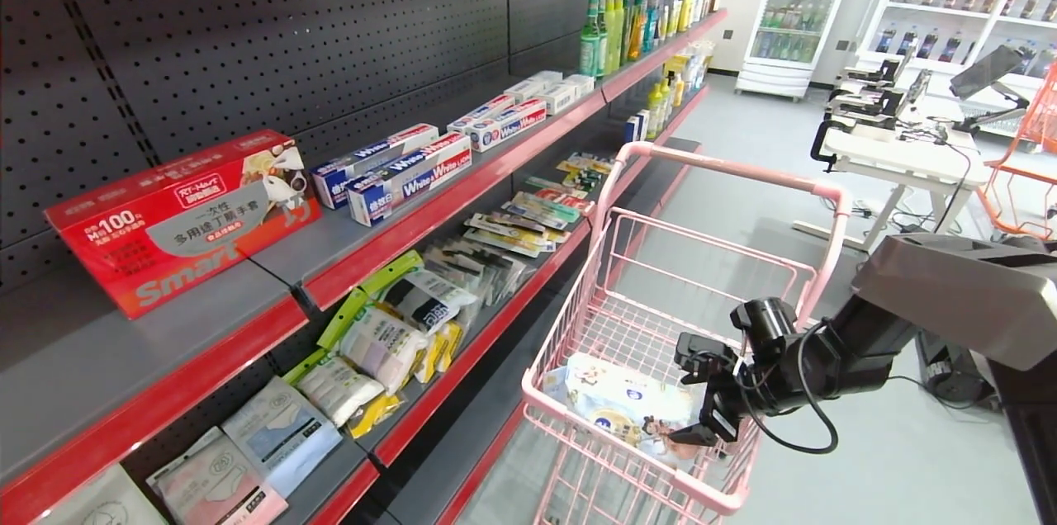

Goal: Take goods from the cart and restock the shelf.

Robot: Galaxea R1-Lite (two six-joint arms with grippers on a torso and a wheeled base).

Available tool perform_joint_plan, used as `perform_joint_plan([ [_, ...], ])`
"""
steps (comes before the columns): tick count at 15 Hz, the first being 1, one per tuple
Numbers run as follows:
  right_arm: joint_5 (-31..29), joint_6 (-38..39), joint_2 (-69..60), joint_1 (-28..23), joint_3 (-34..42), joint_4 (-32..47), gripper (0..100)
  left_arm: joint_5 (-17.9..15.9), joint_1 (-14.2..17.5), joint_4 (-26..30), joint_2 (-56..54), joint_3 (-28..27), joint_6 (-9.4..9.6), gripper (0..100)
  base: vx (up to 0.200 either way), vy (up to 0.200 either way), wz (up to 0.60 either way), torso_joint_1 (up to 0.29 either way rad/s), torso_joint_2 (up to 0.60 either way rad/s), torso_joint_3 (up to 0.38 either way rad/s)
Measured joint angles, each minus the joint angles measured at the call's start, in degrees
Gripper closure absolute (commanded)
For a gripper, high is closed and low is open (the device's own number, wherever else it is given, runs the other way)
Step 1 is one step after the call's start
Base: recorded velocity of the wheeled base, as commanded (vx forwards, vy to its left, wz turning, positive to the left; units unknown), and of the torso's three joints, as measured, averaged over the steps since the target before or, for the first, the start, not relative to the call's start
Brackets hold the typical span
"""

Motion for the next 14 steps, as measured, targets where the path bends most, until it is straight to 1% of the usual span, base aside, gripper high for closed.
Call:
perform_joint_plan([
  [4,0.60,2.24,0.65,0.91,-1.40,0.02,0,0.00,0.00,0.02,0.00,0.00,-0.02,0,0.000,0.000,0.00,0.000,0.00,0.000],
  [7,1.17,5.72,0.87,2.56,-1.57,-0.02,0,0.00,0.00,0.02,0.00,0.00,-0.02,0,0.000,0.000,0.00,0.000,0.00,0.000],
  [14,1.08,5.94,0.95,2.95,-1.44,-0.02,0,-0.02,0.00,0.00,0.00,0.00,-0.02,0,0.000,0.000,0.00,-0.012,0.02,0.014],
])
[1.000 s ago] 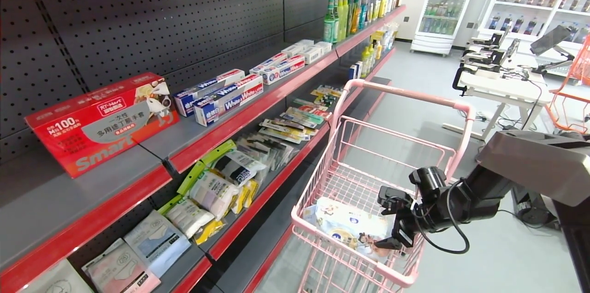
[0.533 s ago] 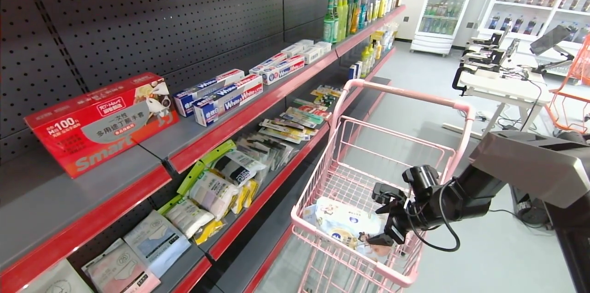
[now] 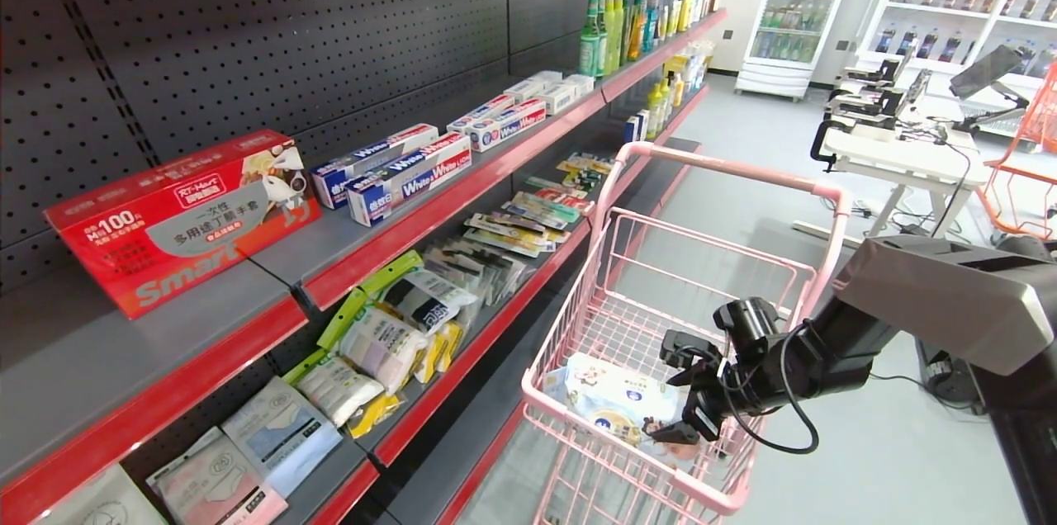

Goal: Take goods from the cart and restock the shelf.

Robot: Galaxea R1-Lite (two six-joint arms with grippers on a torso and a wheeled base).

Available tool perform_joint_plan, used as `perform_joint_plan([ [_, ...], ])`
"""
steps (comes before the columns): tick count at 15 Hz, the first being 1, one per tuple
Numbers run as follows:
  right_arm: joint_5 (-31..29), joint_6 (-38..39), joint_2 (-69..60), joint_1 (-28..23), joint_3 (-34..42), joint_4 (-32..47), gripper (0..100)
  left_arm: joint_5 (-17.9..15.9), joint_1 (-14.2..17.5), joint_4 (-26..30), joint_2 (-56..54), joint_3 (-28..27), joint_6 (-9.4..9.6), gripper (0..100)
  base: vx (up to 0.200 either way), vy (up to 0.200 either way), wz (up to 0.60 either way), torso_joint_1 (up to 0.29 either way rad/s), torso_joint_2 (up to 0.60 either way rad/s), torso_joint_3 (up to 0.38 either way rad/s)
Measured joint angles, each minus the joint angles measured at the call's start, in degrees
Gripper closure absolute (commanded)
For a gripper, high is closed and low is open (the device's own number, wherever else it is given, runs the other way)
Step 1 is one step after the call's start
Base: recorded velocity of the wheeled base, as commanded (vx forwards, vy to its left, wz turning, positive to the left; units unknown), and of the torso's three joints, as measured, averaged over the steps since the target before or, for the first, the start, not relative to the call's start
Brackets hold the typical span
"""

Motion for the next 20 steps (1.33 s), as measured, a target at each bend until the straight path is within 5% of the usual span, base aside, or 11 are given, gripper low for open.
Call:
perform_joint_plan([
  [10,0.04,-0.27,0.00,0.09,-0.20,0.02,0,0.00,0.00,0.02,0.00,0.00,0.00,0,0.000,0.000,0.00,-0.019,0.05,0.023],
  [11,0.06,-0.63,0.00,0.09,-0.17,0.00,100,0.02,0.00,0.02,0.00,0.00,0.00,0,0.000,0.000,0.00,0.000,0.00,0.000],
  [20,0.00,7.69,-0.61,0.78,1.19,0.51,100,0.02,0.00,0.02,0.00,0.00,0.00,0,0.000,0.000,0.00,0.000,0.00,0.000],
])
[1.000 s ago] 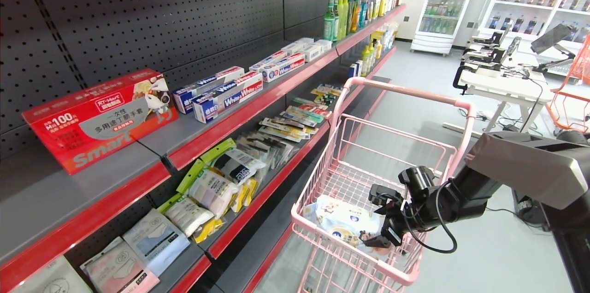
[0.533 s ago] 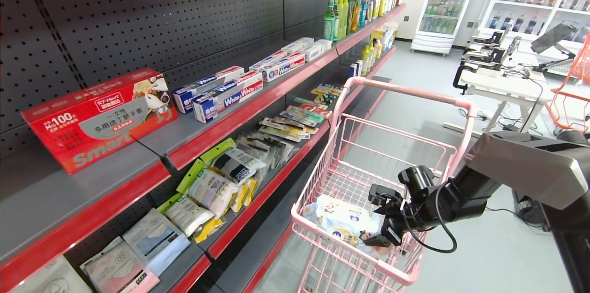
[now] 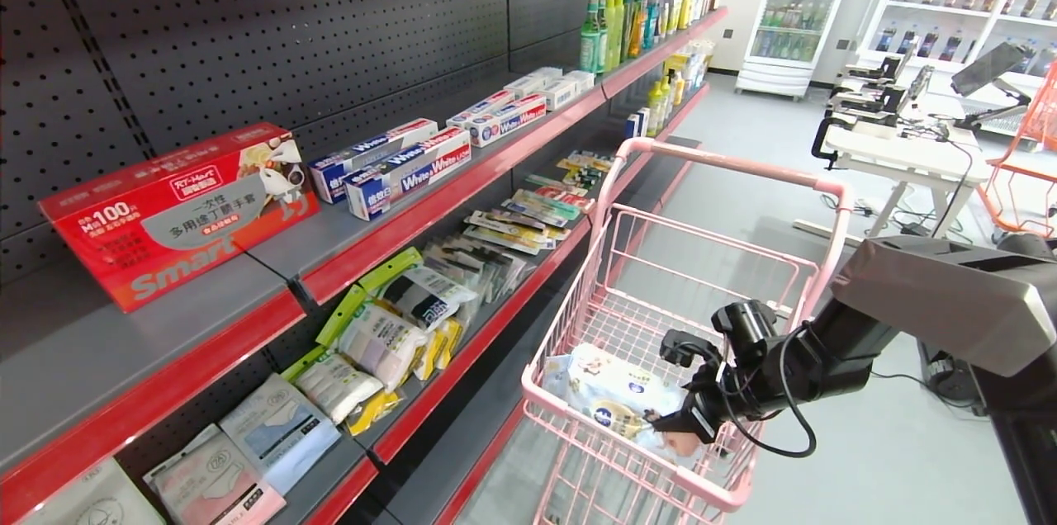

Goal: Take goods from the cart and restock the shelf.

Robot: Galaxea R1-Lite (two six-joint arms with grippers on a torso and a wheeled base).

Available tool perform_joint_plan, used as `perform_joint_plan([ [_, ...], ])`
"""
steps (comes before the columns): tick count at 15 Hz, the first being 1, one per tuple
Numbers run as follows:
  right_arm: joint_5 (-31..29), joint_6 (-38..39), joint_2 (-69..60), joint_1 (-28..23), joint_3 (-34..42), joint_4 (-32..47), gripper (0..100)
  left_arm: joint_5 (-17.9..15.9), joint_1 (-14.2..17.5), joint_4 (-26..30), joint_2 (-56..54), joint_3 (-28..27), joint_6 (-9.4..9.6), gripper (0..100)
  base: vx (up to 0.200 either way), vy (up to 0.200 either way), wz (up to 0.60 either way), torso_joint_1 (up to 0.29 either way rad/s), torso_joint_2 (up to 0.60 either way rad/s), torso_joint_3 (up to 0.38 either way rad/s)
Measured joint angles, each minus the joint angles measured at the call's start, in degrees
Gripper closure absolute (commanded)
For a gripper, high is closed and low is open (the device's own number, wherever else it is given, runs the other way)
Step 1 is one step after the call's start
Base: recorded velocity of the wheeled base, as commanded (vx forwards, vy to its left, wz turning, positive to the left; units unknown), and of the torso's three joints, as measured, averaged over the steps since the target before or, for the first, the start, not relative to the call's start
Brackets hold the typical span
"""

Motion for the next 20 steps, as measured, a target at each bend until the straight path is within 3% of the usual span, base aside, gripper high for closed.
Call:
perform_joint_plan([
  [8,-8.56,16.35,-17.35,-1.61,3.13,0.46,100,-0.02,0.00,-0.02,0.00,0.00,0.02,0,0.000,0.000,0.00,0.000,0.00,0.000],
  [15,-27.31,26.36,-41.29,-0.74,14.28,1.48,100,0.00,0.00,0.00,0.00,0.00,0.00,0,0.000,0.000,0.00,0.000,0.00,0.000],
  [20,-36.19,26.60,-65.94,-0.30,23.54,5.73,100,0.00,0.00,0.00,0.00,0.00,0.02,0,0.000,0.000,0.00,0.000,0.00,0.000],
])
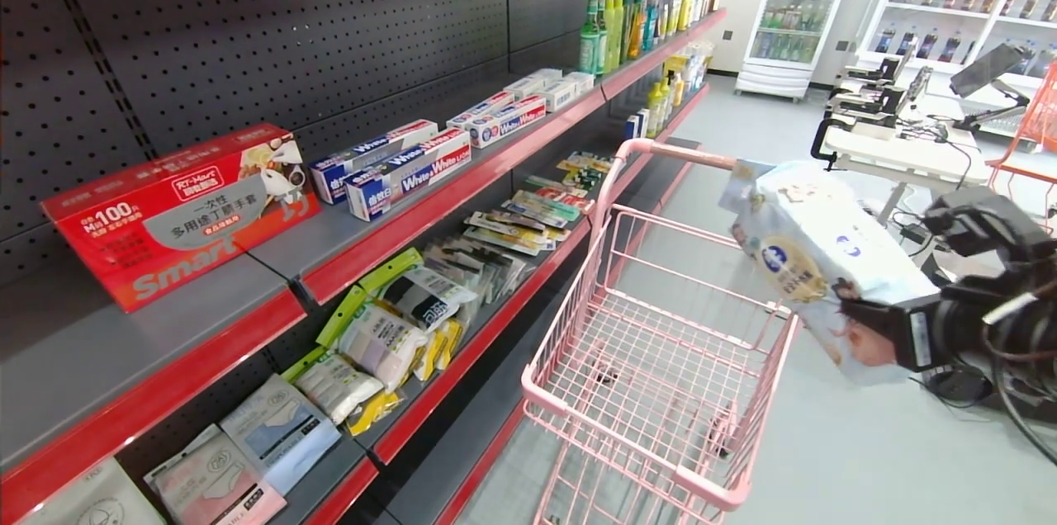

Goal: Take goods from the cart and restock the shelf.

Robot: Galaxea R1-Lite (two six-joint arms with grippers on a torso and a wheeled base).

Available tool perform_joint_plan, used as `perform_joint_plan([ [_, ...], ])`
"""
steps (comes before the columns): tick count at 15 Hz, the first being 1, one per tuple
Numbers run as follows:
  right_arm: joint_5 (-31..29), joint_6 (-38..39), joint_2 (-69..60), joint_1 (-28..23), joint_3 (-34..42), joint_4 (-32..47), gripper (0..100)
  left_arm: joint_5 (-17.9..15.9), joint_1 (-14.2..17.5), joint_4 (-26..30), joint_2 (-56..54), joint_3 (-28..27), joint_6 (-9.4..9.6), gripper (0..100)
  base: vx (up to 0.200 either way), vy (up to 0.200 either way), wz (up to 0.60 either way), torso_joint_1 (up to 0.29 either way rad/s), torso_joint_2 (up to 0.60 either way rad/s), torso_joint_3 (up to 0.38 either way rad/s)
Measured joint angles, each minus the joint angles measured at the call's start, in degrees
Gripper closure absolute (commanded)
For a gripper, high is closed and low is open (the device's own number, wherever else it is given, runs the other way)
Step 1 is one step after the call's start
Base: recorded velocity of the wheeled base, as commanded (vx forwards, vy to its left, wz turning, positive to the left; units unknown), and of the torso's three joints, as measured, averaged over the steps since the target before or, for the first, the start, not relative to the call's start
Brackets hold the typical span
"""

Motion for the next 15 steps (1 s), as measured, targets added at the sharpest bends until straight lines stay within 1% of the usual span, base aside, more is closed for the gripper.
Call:
perform_joint_plan([
  [3,-1.73,-2.07,-10.64,-1.33,3.50,1.08,100,0.00,0.00,0.00,0.00,0.00,-0.02,0,0.000,0.000,0.00,0.000,0.00,0.000],
  [9,-2.00,-9.24,-27.56,-3.82,11.30,3.55,100,0.00,0.00,0.00,0.00,0.00,-0.02,0,0.000,0.000,0.00,0.000,0.00,0.000],
  [12,-1.97,-10.86,-33.46,-5.22,12.86,9.03,100,0.00,0.00,0.00,0.00,0.00,0.02,0,0.000,0.000,0.00,0.000,0.00,0.000],
  [15,-2.05,-11.02,-37.74,-5.68,13.06,12.62,100,0.00,0.00,-0.02,0.00,0.00,0.00,0,0.000,0.000,0.00,0.155,-0.34,-0.190],
])
